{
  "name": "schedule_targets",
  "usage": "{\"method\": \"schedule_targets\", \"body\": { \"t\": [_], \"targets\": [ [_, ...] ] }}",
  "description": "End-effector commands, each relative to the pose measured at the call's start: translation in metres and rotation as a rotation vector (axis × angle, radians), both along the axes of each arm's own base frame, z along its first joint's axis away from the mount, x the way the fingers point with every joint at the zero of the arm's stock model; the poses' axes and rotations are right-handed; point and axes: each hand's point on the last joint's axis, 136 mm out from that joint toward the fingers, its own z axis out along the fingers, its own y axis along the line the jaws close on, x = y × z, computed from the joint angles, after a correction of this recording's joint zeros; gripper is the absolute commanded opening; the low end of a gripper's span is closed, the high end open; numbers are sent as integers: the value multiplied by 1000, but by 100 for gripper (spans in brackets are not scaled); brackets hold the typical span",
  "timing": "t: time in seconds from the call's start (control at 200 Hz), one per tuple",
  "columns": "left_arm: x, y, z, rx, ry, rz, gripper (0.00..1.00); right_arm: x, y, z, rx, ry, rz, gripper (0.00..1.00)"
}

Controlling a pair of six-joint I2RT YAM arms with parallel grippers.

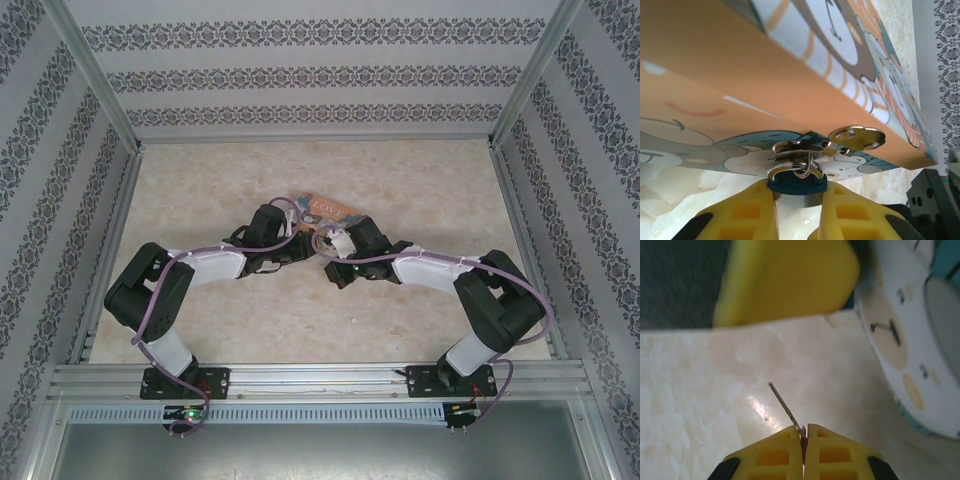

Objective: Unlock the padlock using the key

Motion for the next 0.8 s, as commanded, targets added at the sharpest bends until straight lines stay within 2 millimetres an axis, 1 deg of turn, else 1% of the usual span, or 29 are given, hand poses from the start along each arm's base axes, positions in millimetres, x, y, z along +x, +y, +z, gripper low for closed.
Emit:
{"method": "schedule_targets", "body": {
  "t": [0.0, 0.24, 0.385, 0.605, 0.695, 0.794],
  "targets": [
    [-2, -11, 22, -29, -41, -41, 19, 15, 0, 3, -20, -55, -6, 0],
    [-1, -14, 24, -35, -40, -48, 19, 33, -19, 5, -46, -76, -42, 0],
    [-1, -14, 23, -36, -38, -50, 19, 38, -29, 5, -50, -84, -56, 0],
    [1, -15, 24, -39, -40, -45, 19, 22, -23, 4, -35, -68, -11, 0],
    [2, -15, 25, -43, -41, -44, 19, 15, -16, 2, -29, -58, 6, 0],
    [2, -16, 23, -43, -36, -47, 19, 12, -10, 0, -27, -49, 10, 0]
  ]
}}
